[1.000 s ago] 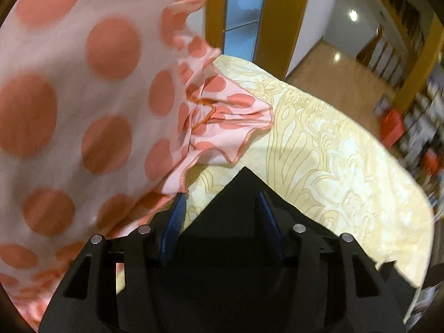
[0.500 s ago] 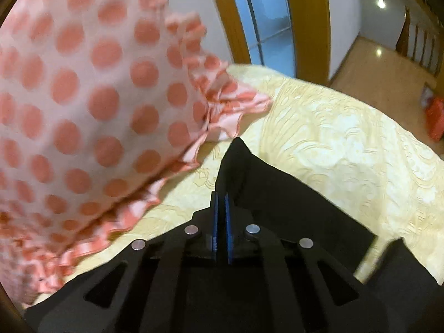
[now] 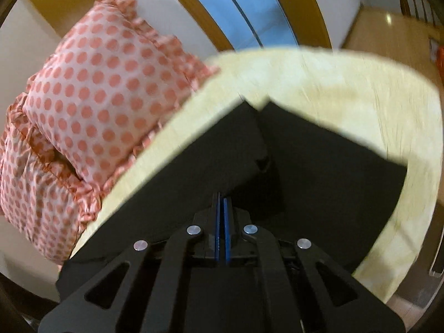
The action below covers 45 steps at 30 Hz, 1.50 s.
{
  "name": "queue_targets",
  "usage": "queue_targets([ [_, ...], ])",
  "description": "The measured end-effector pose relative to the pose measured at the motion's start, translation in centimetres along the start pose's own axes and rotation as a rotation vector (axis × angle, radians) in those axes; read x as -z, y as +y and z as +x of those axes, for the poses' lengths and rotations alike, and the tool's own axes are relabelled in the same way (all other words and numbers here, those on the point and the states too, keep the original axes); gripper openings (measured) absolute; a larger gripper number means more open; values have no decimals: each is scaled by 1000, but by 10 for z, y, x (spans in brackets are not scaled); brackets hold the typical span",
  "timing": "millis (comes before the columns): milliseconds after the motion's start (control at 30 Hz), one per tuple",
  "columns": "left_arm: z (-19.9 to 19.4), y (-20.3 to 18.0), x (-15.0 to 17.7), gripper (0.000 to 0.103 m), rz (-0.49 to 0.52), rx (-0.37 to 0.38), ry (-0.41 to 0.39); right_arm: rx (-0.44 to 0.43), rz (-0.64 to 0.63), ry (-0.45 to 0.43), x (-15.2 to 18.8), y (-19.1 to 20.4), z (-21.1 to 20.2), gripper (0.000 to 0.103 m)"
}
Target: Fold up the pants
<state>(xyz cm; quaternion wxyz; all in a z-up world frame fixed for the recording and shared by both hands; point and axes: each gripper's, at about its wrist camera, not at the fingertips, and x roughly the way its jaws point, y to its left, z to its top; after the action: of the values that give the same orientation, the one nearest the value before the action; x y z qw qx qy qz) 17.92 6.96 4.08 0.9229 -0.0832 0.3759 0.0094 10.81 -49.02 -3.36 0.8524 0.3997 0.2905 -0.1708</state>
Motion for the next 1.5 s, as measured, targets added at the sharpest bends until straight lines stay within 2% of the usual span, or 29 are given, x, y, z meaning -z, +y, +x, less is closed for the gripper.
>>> queue_targets([
  [200,-6,-1,1,101,12,-16,-35,-72,115,26,-5,-10,11,5],
  [233,-7,1,1,101,7,-15,-42,-82,132,33,-4,-14,12,10],
  [333,-10,4,1,101,-8,-15,-58,-154,217,55,2,-24,16,34],
  [400,-13,4,1,101,-9,-18,-65,-164,229,34,4,-25,13,34],
  [533,-16,4,0,101,-12,-12,-68,-136,203,-1,3,-17,17,30],
  [633,-22,4,-4,101,-10,-11,-75,-158,212,23,0,-18,29,3],
  [767,-36,11,-16,101,18,-35,-92,-295,218,-41,-10,-26,6,3],
  [867,-42,30,-33,101,-11,20,-95,-404,201,-108,-19,-32,-33,3],
  [933,-43,46,-47,101,-59,74,-101,-422,203,-133,-20,-41,-51,2],
  [1033,-37,66,-70,101,-131,73,-84,-380,212,-138,-16,-60,-64,3],
  [1133,-19,80,-99,101,-177,67,-71,-342,234,-117,-11,-76,-58,3],
  [1233,16,87,-129,100,-221,94,-1,-329,247,-98,-9,-80,-50,3],
  [1333,52,93,-151,93,-293,100,61,-316,242,-85,-8,-81,-45,3],
  [1467,101,89,-174,83,-282,0,163,-305,228,-75,-7,-80,-45,3],
  [1500,113,88,-178,78,-271,-47,193,-305,227,-73,-7,-80,-45,3],
])
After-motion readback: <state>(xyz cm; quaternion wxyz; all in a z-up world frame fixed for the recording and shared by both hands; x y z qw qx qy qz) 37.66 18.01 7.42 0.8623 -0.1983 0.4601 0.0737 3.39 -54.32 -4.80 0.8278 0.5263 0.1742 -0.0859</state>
